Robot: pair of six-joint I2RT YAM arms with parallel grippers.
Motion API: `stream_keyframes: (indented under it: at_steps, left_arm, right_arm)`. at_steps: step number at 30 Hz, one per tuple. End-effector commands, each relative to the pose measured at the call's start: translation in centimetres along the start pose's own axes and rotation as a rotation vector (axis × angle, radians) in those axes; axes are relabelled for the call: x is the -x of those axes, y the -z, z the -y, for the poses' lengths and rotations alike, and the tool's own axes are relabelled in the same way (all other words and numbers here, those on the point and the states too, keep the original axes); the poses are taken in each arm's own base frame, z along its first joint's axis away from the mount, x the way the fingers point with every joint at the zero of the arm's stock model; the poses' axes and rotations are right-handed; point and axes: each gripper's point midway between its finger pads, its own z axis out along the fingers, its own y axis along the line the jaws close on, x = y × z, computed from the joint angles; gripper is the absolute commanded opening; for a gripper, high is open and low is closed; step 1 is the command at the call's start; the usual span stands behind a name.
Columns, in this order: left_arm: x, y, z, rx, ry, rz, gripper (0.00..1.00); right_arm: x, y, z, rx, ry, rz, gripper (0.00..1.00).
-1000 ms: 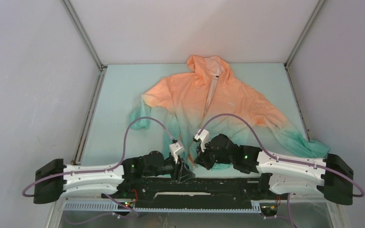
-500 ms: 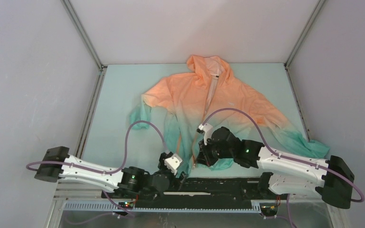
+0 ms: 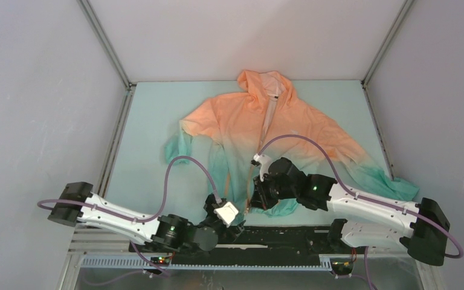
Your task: Zip up the jacket
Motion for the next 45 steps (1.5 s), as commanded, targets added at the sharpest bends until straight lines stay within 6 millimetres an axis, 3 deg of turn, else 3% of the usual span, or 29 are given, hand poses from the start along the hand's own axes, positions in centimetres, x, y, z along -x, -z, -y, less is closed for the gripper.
stream_keyframes:
  at_steps: [1,5,10,17,24,31,35,40,45]
  left_arm:
    - [2.9,0.5,0.6,-0.018,0.043,0.069,1.0]
    - [3.4,0.1,0.3,0.028,0.005,0.076,0.98]
    - [4.5,-0.4,0.4,0.061,-0.033,0.103,0.81]
    - [5.5,-0.6,0.1,0.094,-0.045,0.121,0.71]
    - [5.5,-0.8,0.9,0.043,-0.083,0.116,0.61]
    - [4.7,-0.9,1.3,0.015,-0.147,0.091,0.57]
    - [4.9,-1.0,1.2,0.018,-0.193,0.092,0.42]
    - [5.0,-1.1,1.2,0.035,-0.305,0.103,0.01]
    - [4.5,-0.1,2.7,-0.028,-0.492,0.184,0.0]
  right_arm:
    - [1.9,1.0,-1.5,0.029,-0.032,0.047,0.0]
    - [2.2,1.3,-1.9,0.037,-0.036,0.047,0.0]
    - [2.3,1.5,-2.2,0.048,-0.03,0.044,0.0]
    - [2.1,1.1,-2.5,0.055,-0.014,0.023,0.0]
    - [2.2,1.0,-2.8,0.065,-0.004,0.011,0.0]
    - [2.2,1.0,-3.0,0.069,0.001,-0.001,0.0]
    - [2.4,0.8,-3.1,0.065,0.035,-0.011,0.0]
    - [2.1,0.0,-2.5,0.051,0.135,-0.053,0.0]
    - [2.8,-0.8,-1.3,0.069,0.247,-0.111,0.0]
